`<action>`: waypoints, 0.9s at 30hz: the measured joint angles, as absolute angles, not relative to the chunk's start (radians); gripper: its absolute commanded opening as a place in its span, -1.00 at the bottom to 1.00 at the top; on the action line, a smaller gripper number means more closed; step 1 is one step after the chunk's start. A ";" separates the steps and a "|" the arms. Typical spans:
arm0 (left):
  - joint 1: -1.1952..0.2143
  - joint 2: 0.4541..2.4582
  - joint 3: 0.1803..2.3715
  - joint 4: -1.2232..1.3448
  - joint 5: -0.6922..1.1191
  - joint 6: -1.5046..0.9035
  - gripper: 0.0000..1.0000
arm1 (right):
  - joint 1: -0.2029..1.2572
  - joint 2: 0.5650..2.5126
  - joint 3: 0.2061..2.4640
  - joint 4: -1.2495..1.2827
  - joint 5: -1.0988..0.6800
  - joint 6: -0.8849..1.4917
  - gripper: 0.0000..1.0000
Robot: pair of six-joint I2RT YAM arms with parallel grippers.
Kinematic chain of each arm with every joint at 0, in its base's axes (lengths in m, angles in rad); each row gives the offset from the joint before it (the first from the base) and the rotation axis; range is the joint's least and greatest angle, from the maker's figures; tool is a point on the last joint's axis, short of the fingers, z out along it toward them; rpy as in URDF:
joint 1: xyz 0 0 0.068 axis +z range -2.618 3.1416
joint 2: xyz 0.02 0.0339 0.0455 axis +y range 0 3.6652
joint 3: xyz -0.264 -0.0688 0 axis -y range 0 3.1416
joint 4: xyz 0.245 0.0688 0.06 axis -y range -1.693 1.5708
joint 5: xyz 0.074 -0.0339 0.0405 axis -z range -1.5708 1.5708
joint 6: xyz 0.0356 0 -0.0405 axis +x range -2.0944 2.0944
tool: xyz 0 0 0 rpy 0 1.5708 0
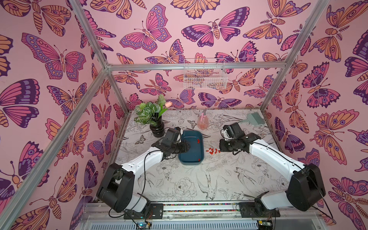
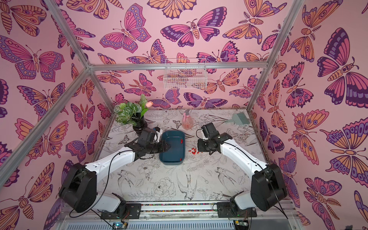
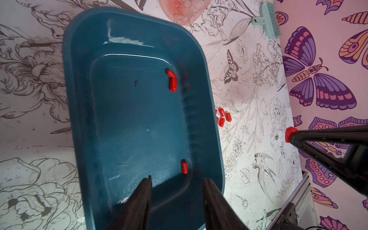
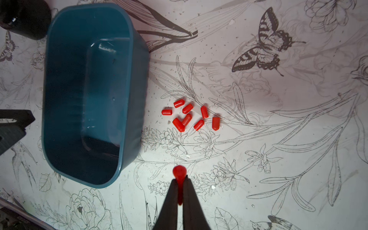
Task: Take the screw protection sleeves out of the storage box
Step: Place the screw protection sleeve at the center of the board.
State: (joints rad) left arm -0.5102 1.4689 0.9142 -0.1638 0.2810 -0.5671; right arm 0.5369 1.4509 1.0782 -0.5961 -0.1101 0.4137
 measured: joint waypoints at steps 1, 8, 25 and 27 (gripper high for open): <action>-0.512 1.475 0.918 -0.164 0.282 -0.567 -0.05 | 0.536 1.463 1.076 -0.587 -0.113 0.414 -0.78; -0.527 1.520 0.936 -0.156 0.296 -0.579 -0.05 | 0.530 1.558 1.060 -0.548 -0.125 0.411 -0.78; -0.537 1.574 0.967 -0.149 0.300 -0.584 -0.05 | 0.523 1.690 1.055 -0.529 -0.116 0.386 -0.77; -0.537 1.579 0.972 -0.149 0.300 -0.584 -0.05 | 0.523 1.702 1.055 -0.529 -0.113 0.384 -0.76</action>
State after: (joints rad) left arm -0.5373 1.5795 0.9718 -0.1493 0.2996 -0.5842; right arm 0.5232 1.7023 1.0550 -0.5293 -0.1127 0.3843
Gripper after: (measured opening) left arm 0.475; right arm 0.117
